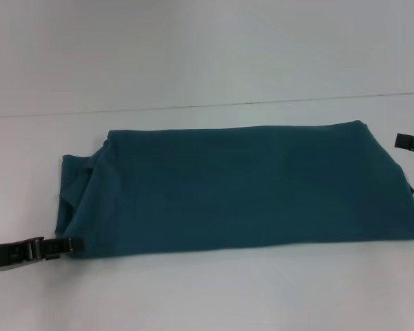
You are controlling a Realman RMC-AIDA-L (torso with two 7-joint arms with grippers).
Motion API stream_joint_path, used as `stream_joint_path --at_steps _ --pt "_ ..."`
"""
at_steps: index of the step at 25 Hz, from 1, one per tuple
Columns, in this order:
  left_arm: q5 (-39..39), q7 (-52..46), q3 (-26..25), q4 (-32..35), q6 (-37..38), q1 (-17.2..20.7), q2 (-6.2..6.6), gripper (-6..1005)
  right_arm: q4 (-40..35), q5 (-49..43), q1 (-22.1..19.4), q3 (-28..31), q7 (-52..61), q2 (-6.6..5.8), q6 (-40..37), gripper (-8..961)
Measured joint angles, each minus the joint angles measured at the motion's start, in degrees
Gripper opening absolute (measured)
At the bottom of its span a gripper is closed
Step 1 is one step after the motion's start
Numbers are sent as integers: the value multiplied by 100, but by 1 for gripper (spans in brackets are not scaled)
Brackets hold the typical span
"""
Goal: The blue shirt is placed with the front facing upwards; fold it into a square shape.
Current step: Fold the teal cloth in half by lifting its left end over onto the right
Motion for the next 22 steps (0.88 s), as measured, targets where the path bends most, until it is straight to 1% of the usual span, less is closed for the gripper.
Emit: stream_joint_path --at_steps 12,22 --pt "27 48 53 -177 -112 -128 14 662 0 0 14 0 11 -1 -12 886" --pt "145 54 -4 -138 -110 -85 69 660 0 0 -6 7 11 -2 -11 886"
